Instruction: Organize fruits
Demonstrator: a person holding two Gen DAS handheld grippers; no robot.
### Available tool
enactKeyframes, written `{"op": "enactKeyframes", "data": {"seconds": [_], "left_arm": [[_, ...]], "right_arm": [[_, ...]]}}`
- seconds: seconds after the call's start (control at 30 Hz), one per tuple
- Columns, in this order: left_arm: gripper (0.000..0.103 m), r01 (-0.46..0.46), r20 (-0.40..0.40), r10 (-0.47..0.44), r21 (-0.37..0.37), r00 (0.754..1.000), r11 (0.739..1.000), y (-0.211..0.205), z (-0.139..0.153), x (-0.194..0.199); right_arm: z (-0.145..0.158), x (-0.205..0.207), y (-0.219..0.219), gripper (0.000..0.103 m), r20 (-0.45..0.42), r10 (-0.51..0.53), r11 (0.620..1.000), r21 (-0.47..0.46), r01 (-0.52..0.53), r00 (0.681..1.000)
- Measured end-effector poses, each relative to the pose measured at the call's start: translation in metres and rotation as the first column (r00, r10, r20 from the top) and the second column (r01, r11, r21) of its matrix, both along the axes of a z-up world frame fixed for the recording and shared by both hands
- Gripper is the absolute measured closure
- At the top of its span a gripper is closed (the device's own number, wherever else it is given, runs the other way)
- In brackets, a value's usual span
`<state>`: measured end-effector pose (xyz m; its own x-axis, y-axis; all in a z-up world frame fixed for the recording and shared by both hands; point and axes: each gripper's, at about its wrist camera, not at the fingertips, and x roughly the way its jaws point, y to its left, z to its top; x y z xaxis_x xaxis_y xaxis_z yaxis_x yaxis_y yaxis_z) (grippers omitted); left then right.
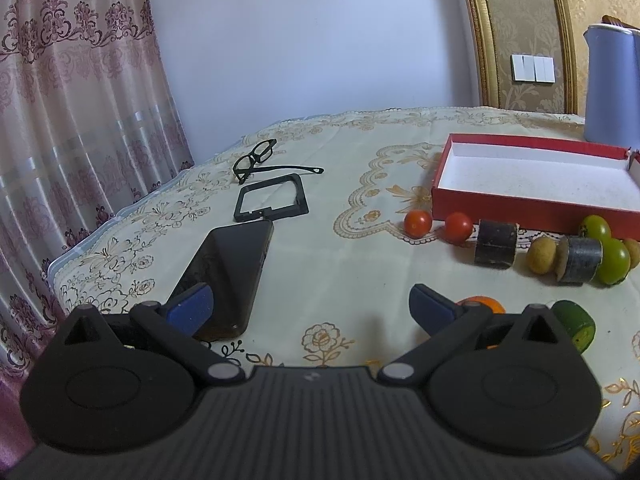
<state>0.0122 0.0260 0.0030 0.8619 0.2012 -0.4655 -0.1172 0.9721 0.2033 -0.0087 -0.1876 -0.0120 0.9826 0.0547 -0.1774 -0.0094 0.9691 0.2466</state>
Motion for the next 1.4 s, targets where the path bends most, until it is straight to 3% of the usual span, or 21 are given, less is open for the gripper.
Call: {"op": "enactKeyframes", "data": {"seconds": [0.4,0.67,0.83,1.1,1.27,1.4], "left_arm": [[0.000,0.009,-0.006,-0.009,-0.013,1.000,1.000,0.002,0.000,0.001],[0.000,0.153,0.032,-0.151,-0.078,0.988,0.985,0.017,0.000,-0.010],[0.000,0.252,0.062,-0.245,-0.145,0.968,0.957,0.027,-0.003,-0.014],[0.000,0.337,0.052,-0.334,-0.095,0.941,0.937,0.004,-0.008,-0.018],[0.000,0.348,0.031,-0.347,-0.078,0.937,0.934,-0.006,-0.014,-0.016],[0.018,0.375,0.012,-0.376,-0.124,0.926,0.919,-0.005,-0.016,-0.013]], "right_arm": [[-0.001,0.000,-0.001,0.000,0.007,0.001,1.000,0.000,-0.001,1.000],[0.003,-0.013,0.010,0.000,0.094,-0.025,0.998,-0.054,0.031,0.995],[0.006,-0.014,0.022,0.000,0.008,0.012,0.992,-0.128,-0.011,1.000],[0.005,-0.013,0.025,0.000,-0.014,0.016,0.986,-0.168,-0.018,1.000],[0.002,-0.012,0.023,0.000,-0.024,0.006,0.984,-0.181,-0.010,1.000],[0.000,-0.012,0.021,0.000,-0.040,0.000,0.982,-0.187,-0.007,0.999]]}}
